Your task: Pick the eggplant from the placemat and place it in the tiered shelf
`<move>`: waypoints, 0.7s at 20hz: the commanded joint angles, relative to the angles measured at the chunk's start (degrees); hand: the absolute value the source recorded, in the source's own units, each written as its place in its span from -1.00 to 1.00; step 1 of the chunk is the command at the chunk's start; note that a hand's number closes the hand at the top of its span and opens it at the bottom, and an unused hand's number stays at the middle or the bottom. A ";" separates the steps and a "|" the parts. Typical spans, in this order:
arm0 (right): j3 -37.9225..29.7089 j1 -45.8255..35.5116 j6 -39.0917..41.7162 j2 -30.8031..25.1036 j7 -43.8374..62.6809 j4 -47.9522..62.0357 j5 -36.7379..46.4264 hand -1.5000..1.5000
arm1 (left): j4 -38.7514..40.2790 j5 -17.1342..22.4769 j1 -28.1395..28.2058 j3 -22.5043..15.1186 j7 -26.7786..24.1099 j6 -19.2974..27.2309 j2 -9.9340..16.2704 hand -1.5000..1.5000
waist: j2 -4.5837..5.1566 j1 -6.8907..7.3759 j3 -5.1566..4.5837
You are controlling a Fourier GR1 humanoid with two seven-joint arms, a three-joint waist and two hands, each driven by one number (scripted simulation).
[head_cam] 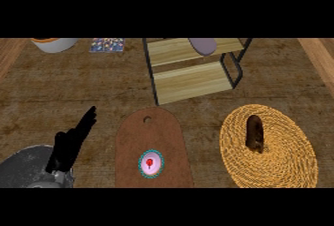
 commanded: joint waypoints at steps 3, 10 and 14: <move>-3.29 12.36 9.53 -7.74 -1.67 -8.10 -3.12 -1.00 | -2.81 0.19 3.93 0.65 -1.02 -2.22 1.64 0.00 | 0.01 0.31 0.00; -6.43 21.78 18.01 -12.33 -0.85 -16.32 -5.48 -1.00 | -3.10 -2.70 0.53 -0.94 1.98 0.23 -2.47 0.00 | 0.25 0.76 -0.01; -6.72 26.12 19.98 -14.07 1.34 -20.72 -4.83 -1.00 | -0.56 -3.52 -1.66 0.59 1.43 0.23 -2.59 0.00 | 0.24 0.66 -0.02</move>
